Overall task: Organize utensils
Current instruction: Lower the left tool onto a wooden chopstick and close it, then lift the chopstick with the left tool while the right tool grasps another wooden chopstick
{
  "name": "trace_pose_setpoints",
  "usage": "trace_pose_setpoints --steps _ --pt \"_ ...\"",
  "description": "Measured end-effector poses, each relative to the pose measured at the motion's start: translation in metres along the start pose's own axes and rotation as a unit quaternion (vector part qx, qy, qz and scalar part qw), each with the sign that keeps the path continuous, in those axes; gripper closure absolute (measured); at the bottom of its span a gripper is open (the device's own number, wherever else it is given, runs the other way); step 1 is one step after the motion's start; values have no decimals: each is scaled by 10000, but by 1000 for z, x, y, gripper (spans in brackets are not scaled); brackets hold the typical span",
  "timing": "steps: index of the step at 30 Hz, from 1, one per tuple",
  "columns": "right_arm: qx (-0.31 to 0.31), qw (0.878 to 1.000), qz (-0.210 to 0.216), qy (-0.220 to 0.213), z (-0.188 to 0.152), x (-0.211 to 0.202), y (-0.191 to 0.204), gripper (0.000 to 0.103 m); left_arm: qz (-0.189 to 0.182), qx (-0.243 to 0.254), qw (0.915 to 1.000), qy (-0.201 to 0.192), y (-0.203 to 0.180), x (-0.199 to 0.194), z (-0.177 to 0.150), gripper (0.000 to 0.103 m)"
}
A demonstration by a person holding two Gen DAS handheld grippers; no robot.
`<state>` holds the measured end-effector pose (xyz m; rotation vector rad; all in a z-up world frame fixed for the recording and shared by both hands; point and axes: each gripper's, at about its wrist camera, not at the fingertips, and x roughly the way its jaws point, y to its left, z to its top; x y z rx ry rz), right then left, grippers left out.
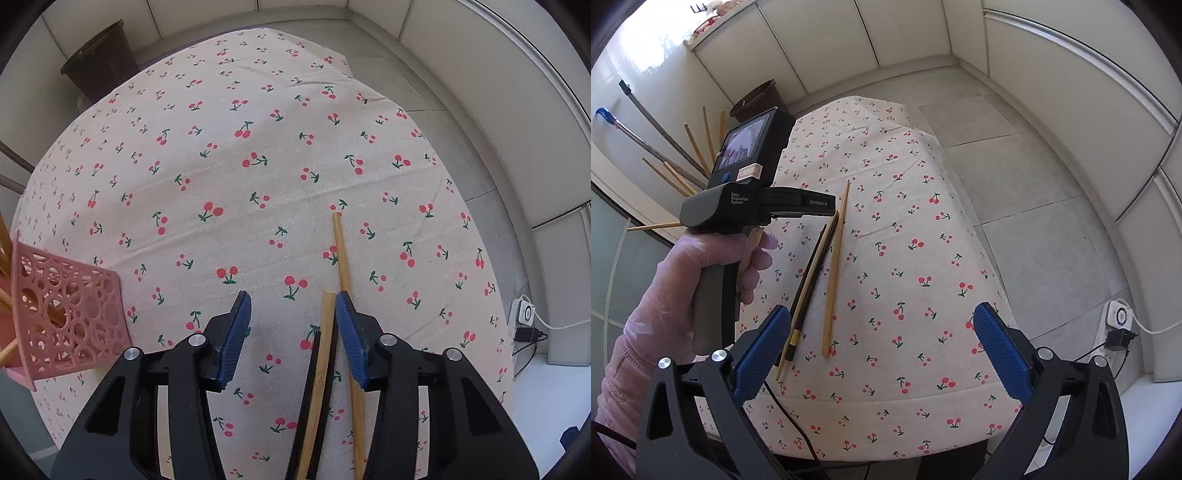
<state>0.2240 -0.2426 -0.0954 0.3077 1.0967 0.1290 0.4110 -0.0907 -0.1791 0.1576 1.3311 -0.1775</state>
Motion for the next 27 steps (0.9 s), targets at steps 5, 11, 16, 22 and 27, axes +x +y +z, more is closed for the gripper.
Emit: trace_pose_setpoints --steps 5,11,16,22,27 --pt "83 10000 -28 -20 0 1 -3 7 64 101 9999 111 -6 10 1 62" --pt "200 9998 35 -41 3 -1 -8 7 -485 129 9984 275 -18 14 -1 94" --pt "398 9992 5 13 4 4 -17 7 -621 -66 9980 6 -15 15 -5 93" --pt "857 9957 246 269 6 16 -34 7 -312 217 9985 -388 -15 5 -14 96" --pt "938 9950 274 229 7 16 -36 7 -646 206 9958 -611 -5 -28 -17 95"
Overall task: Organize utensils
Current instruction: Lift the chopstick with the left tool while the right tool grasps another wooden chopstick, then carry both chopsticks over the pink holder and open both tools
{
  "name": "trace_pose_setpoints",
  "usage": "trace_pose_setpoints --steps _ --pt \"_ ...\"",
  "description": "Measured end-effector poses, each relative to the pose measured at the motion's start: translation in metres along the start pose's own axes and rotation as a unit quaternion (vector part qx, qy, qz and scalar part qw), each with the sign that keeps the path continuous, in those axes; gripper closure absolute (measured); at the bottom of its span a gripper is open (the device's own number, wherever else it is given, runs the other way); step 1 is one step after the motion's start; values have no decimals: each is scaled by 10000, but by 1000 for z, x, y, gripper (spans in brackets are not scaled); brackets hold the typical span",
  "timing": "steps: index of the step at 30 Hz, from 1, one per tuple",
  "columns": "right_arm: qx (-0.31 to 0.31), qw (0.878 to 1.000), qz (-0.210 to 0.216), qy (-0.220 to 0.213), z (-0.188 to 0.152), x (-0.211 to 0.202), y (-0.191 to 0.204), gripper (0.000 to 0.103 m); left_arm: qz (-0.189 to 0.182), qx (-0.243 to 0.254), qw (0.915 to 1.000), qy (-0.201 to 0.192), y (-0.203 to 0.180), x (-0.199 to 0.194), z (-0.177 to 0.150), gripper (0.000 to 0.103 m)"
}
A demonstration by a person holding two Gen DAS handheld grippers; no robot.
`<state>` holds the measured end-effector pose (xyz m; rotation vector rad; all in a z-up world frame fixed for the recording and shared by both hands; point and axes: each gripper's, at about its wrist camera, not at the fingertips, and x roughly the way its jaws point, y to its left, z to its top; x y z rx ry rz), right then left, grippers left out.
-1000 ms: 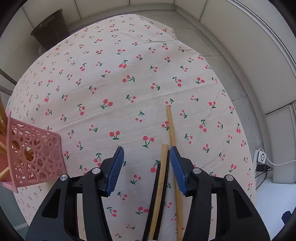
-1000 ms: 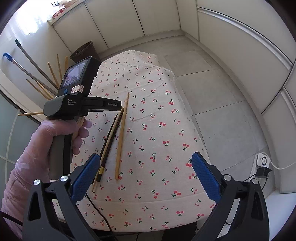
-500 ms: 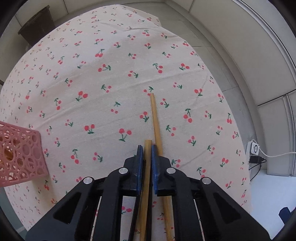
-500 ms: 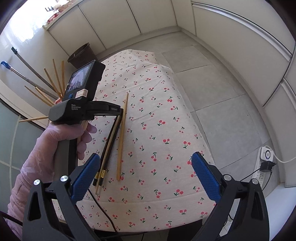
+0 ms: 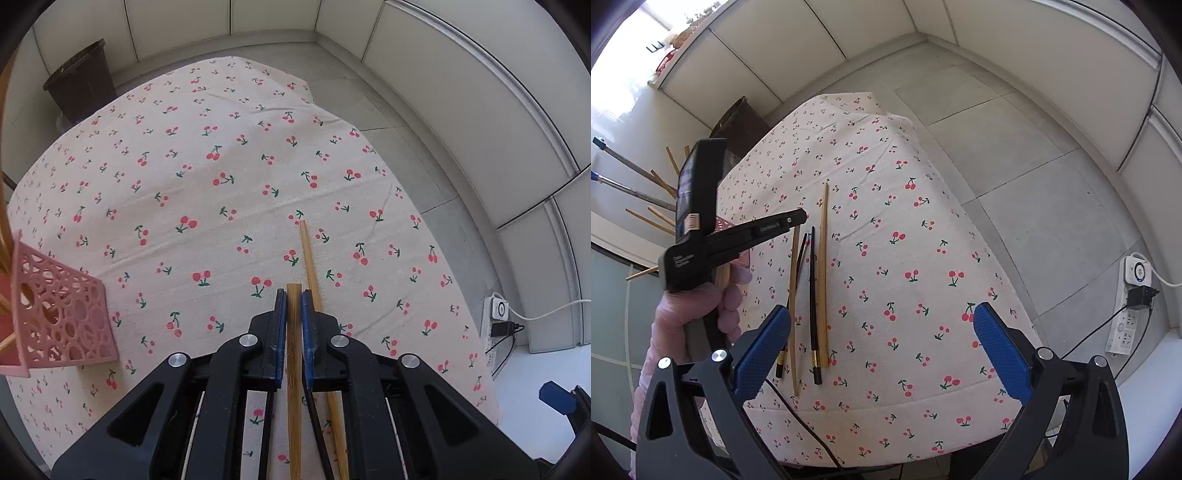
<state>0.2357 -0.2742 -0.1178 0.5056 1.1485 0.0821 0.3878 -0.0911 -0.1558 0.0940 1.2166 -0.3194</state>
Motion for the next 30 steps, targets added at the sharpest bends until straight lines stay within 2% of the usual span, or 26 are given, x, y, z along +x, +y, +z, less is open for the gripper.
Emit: trace_pose_setpoints --steps 4,7,10,13,17,19,22,28,30 --pt "-71 9999 -37 -62 2 1 3 7 234 -2 9994 -252 8 -27 -11 96" --pt "-154 9995 -143 -250 9 2 8 7 181 -33 9983 -556 16 -73 -25 96" --pt "-464 9960 -514 -557 20 10 24 7 59 -210 9956 -915 24 -113 -46 96" --pt "-612 9946 -588 -600 37 27 42 7 188 -337 9894 -1403 33 -152 -74 96" --pt "-419 9966 -531 -475 61 59 60 8 289 -629 9782 -1956 51 -200 -112 96" --pt "-416 9965 -573 -446 71 78 70 13 280 -693 9728 -2194 60 -221 -129 96" --pt "-505 9955 -755 -263 81 110 84 26 235 -741 9682 -2376 67 -240 -146 96" --pt "-535 9935 -1006 14 89 157 95 42 245 -656 9625 -2620 74 -257 -156 96" --pt "-585 9925 -1075 67 91 167 98 54 217 -690 9617 -2643 79 -257 -157 96"
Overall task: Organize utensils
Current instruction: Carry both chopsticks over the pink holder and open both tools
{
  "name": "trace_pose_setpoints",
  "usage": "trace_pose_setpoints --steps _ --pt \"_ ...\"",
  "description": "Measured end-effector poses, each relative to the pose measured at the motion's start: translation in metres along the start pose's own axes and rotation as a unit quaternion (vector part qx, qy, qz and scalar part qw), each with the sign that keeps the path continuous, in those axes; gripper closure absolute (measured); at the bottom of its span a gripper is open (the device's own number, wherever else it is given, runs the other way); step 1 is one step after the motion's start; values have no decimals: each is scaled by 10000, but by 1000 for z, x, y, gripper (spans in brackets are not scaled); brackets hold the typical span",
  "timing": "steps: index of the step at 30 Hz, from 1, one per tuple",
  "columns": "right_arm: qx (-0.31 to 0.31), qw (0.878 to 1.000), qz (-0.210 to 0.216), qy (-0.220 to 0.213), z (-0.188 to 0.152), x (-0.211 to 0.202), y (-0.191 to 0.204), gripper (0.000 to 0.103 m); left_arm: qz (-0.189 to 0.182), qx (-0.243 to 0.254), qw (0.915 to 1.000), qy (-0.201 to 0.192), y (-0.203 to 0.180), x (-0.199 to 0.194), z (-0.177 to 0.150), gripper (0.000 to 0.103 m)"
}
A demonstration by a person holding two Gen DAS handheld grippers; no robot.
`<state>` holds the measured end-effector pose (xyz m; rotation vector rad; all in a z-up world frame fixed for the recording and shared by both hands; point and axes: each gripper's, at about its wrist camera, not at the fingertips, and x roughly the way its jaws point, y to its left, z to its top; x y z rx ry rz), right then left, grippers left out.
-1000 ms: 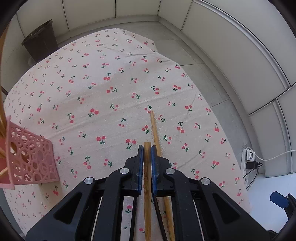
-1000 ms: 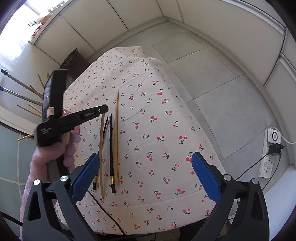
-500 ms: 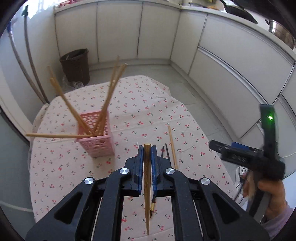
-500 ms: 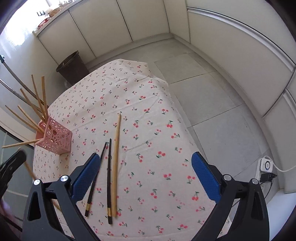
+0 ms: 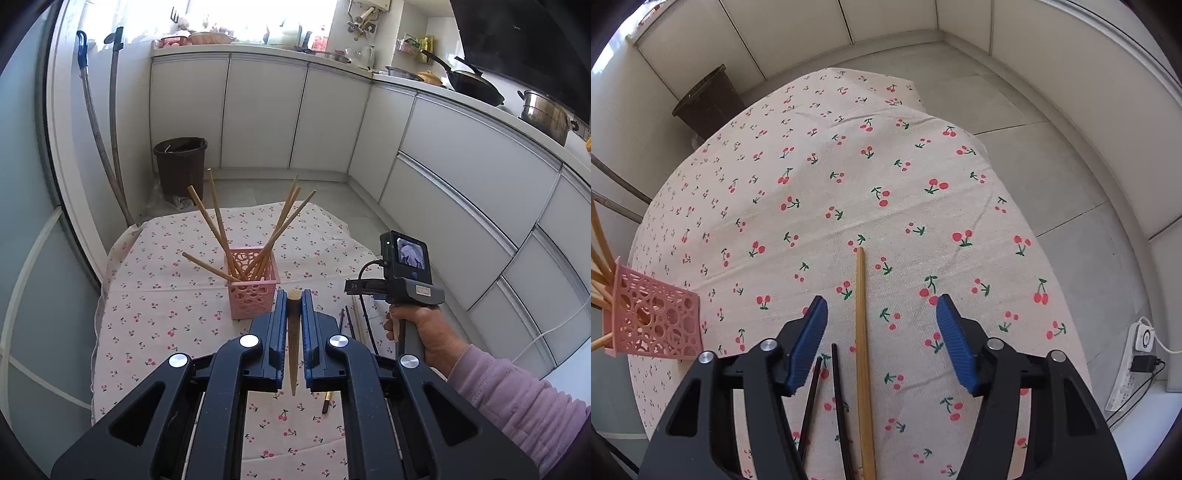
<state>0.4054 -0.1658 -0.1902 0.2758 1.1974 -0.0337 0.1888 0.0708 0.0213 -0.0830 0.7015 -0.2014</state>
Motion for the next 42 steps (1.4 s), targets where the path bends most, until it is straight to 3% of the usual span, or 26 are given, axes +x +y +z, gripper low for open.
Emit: trace_pose_setpoints --steps 2,4,5,10,16,24,29,36,42 --pt "-70 9999 -113 -49 0 6 5 68 8 -44 10000 -22 5 -2 0 96" --pt "-159 9997 -135 -126 0 8 9 95 11 -107 9999 -60 8 -3 2 96" --pt "-128 9997 -116 -162 -1 8 10 97 15 -133 9999 -74 9 -4 2 96" --pt "-25 9986 138 -506 -3 -13 3 97 24 -270 9995 -152 12 -5 4 96" --pt "-160 9898 700 -1231 -20 -94 -3 97 49 -494 9981 -365 17 -11 9 96" --pt "-610 9667 1279 -2130 -50 -210 -8 97 85 -679 9948 -752 15 -30 29 96" --pt "-705 9479 1772 -2550 -51 -263 2 97 186 -759 9908 -1102 15 -46 57 96" --pt "-521 9239 2411 -2926 -24 -302 21 97 399 -812 9852 -1455 22 -49 100 96" --pt "-417 9141 2717 -2980 -15 -310 41 97 436 -957 9821 -1561 34 -35 116 96"
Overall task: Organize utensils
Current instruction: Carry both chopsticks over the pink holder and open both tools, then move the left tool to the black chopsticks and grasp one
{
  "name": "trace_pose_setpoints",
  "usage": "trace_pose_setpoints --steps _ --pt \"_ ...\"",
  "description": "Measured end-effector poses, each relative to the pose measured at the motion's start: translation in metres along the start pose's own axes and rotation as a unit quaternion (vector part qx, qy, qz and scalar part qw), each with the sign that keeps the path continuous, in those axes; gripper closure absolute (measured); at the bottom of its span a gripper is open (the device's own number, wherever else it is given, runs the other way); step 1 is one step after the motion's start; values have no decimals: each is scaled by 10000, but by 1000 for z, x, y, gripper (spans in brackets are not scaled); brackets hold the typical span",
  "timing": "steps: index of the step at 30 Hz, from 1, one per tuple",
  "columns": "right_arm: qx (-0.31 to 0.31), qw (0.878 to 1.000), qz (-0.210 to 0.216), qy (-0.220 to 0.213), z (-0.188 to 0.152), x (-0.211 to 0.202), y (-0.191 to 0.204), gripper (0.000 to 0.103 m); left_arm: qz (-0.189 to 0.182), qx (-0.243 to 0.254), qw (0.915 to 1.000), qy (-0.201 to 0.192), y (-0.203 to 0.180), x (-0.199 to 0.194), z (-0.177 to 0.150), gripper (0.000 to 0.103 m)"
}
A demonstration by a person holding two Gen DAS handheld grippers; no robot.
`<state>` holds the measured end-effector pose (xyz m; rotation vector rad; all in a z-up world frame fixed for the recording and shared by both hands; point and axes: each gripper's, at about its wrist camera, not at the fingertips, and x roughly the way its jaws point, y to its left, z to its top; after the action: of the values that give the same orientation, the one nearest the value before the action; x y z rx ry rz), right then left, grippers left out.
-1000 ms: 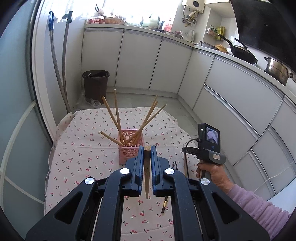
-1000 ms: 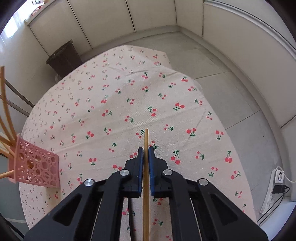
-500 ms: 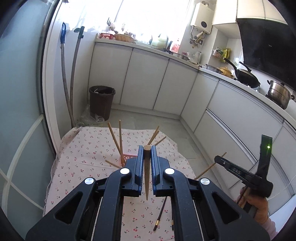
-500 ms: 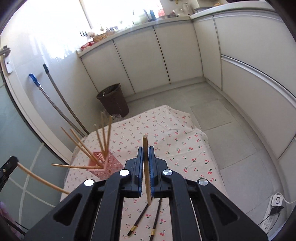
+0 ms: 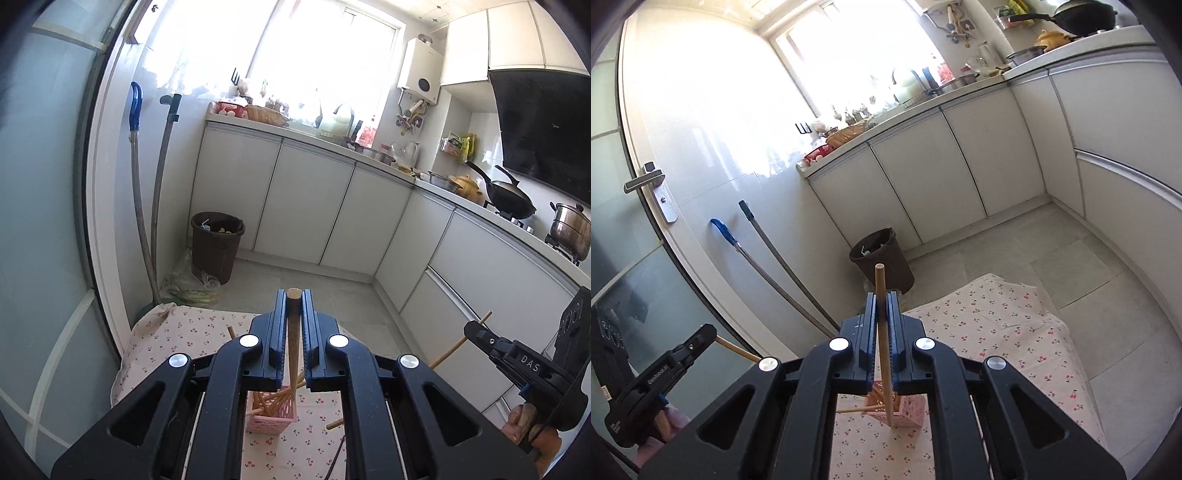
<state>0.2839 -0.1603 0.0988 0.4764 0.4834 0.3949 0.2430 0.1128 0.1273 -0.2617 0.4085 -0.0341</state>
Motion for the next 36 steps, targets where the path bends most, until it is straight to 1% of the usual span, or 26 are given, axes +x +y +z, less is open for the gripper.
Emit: trace_pose_setpoints --steps 4,5,6,7,9,12,15,19,23,24,25,26,27,29,34,36 --pt "-35 10000 -38 22 0 15 10 97 94 -137 9995 269 12 28 -5 95" --pt "-24 10000 -43 40 -1 20 11 97 43 -156 9992 379 16 40 -10 93" --pt "-39 10000 -74 52 -2 24 12 97 6 -256 9986 470 22 49 -14 83" --pt "-69 9999 -123 56 -4 29 13 97 69 -385 9975 586 28 56 -19 77" --pt "-109 9997 -193 71 -7 35 16 97 108 -620 9955 705 41 59 -22 77" --pt "-151 9994 -299 51 -10 41 16 97 197 -900 9937 644 53 50 -16 77" --pt "-172 9992 -370 20 -12 47 18 97 179 -1008 9933 544 57 38 -11 75" --pt "-112 9990 -424 8 -17 58 19 97 141 -1006 9937 483 54 31 -6 74" --pt "-34 9992 -394 -50 -24 74 19 97 114 -948 9940 542 49 36 -6 73" --pt "-41 9994 -351 -63 -28 79 18 93 112 -932 9939 577 47 38 -8 72" --pt "-71 9993 -365 16 -33 86 18 91 114 -902 9938 634 46 41 -10 72" --pt "-63 9991 -365 187 -38 93 17 75 112 -880 9937 686 45 43 -14 72" --pt "-25 9987 -373 347 -42 98 15 63 104 -865 9935 740 43 44 -17 72" --pt "-119 9974 -433 555 -47 100 16 63 72 -807 9929 869 38 47 -25 72" --pt "-518 9942 -636 700 -54 78 24 63 38 -508 9914 1207 20 50 -47 72" --pt "-607 9920 -755 804 -58 68 19 60 59 -437 9903 1316 16 52 -52 72"
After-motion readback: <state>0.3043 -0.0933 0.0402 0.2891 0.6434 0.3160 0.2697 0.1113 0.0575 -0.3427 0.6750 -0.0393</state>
